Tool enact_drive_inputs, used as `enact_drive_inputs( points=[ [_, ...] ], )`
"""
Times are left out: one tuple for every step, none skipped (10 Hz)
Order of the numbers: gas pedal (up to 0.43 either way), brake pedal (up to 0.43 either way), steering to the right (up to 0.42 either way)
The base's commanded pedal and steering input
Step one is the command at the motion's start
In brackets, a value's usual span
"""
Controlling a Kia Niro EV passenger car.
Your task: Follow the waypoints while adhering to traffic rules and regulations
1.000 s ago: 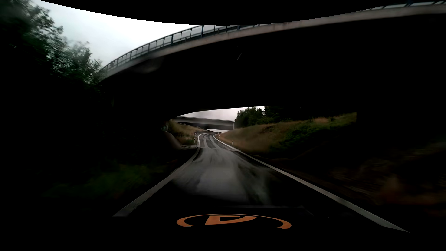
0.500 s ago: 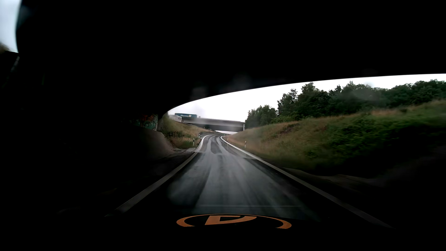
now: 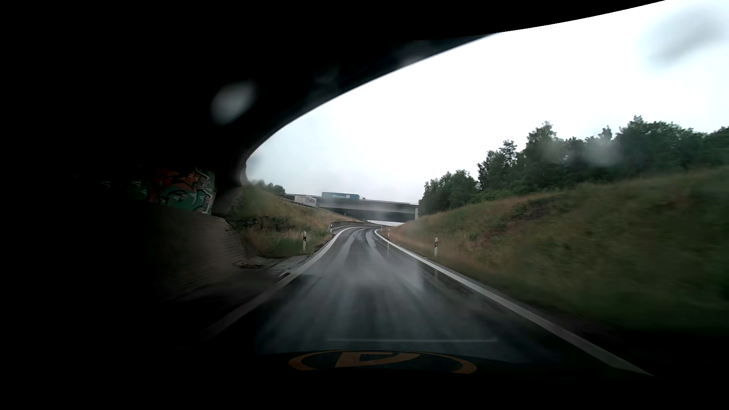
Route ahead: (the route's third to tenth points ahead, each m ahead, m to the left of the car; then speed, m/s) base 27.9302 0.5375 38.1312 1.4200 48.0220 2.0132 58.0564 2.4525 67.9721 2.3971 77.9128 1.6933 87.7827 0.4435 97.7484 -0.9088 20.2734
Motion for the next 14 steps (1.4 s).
enact_drive_inputs(
  points=[
    [0.11,0.0,-0.024],
    [0.11,0.0,-0.021],
    [0.11,0.0,-0.018],
    [0.11,0.0,-0.016],
    [0.11,0.0,-0.015],
    [0.11,0.0,-0.012],
    [0.11,0.0,-0.011],
    [0.11,0.0,-0.007],
    [0.11,0.0,-0.002],
    [0.11,0.0,-0.001],
    [0.11,0.0,0.0],
    [0.11,0.0,0.002],
    [0.11,0.0,0.004],
    [0.11,0.0,0.006]
  ],
)
